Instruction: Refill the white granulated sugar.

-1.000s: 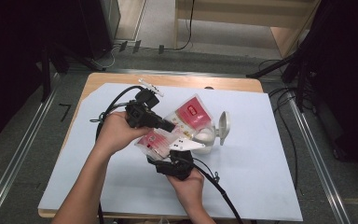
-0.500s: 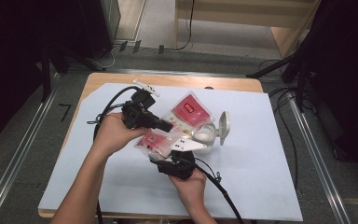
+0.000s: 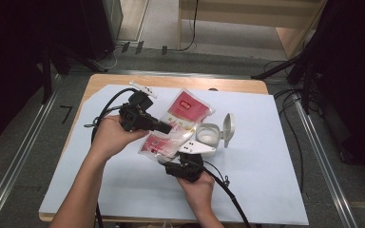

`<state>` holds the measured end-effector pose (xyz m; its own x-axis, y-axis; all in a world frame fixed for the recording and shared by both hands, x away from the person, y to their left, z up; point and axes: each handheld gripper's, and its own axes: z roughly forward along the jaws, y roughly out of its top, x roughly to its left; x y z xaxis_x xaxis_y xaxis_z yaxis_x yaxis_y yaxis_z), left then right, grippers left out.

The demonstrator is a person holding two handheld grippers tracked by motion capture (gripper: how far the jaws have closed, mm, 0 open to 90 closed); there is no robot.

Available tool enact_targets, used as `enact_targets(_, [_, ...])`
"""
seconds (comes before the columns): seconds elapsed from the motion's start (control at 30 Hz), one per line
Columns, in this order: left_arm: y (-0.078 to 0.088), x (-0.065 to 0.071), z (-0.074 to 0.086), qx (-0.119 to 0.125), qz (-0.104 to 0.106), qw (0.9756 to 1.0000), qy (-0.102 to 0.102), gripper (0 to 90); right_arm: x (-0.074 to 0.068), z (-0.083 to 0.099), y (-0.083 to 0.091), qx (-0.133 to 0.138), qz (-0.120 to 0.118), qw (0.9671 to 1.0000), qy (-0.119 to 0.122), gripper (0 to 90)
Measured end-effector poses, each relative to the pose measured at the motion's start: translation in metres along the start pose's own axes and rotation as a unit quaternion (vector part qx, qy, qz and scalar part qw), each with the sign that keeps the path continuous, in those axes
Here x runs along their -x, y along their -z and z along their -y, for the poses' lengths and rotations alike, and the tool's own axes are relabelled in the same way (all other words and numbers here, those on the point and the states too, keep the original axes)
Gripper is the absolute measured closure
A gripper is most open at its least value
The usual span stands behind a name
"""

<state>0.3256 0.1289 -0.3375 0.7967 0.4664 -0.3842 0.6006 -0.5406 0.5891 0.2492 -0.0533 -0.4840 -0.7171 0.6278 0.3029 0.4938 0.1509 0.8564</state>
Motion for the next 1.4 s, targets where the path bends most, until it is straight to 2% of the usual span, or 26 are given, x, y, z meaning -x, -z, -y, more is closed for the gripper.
enact_targets(0.1, [-0.002, 0.001, 0.001, -0.008, 0.001, 0.9999, -0.006, 89.6, 0.003, 0.003, 0.000, -0.004, 0.011, 0.9999, 0.004, 50.1])
enact_targets(0.3, [0.000, 0.000, 0.004, -0.016, 0.002, 0.9998, -0.009, 89.8, 0.014, 0.007, 0.003, -0.009, 0.015, 0.9998, -0.010, 51.9])
enact_targets(0.37, [0.002, -0.001, 0.005, -0.009, 0.004, 0.9999, -0.009, 89.9, 0.016, 0.006, 0.004, -0.009, 0.020, 0.9997, -0.008, 52.7])
enact_targets(0.47, [0.003, -0.001, 0.006, -0.011, 0.010, 0.9998, -0.011, 90.0, 0.015, 0.004, 0.004, -0.009, 0.021, 0.9997, 0.001, 53.1])
enact_targets(0.53, [0.004, -0.002, 0.008, -0.013, 0.007, 0.9998, -0.010, 90.0, 0.017, 0.004, 0.004, -0.014, 0.019, 0.9997, -0.010, 54.4])
enact_targets(0.63, [0.006, -0.003, 0.010, -0.013, 0.013, 0.9998, -0.006, 90.0, 0.021, 0.003, 0.006, -0.017, 0.024, 0.9994, -0.020, 55.7])
enact_targets(0.7, [0.005, -0.004, 0.009, -0.016, 0.004, 0.9998, -0.010, 90.0, 0.020, 0.002, 0.005, -0.021, 0.022, 0.9994, -0.018, 56.2])
enact_targets(0.87, [0.009, -0.008, 0.010, -0.005, -0.012, 0.9999, -0.002, 90.0, 0.020, 0.001, 0.004, -0.026, 0.007, 0.9995, -0.015, 55.8])
enact_targets(1.03, [0.013, -0.010, 0.011, 0.005, -0.004, 1.0000, 0.003, 90.0, 0.020, -0.003, 0.008, -0.037, -0.013, 0.9992, -0.007, 56.2])
enact_targets(1.17, [0.020, -0.009, 0.010, 0.014, -0.008, 0.9999, 0.002, 90.0, 0.019, -0.007, 0.012, -0.038, -0.021, 0.9990, 0.010, 56.4])
enact_targets(1.23, [0.023, -0.008, 0.010, 0.021, -0.007, 0.9998, 0.003, 90.0, 0.020, -0.009, 0.012, -0.043, -0.038, 0.9982, 0.015, 56.3])
enact_targets(1.4, [0.034, -0.008, 0.012, 0.032, -0.019, 0.9993, 0.004, 90.0, 0.023, -0.017, 0.016, -0.058, -0.054, 0.9963, 0.032, 57.4])
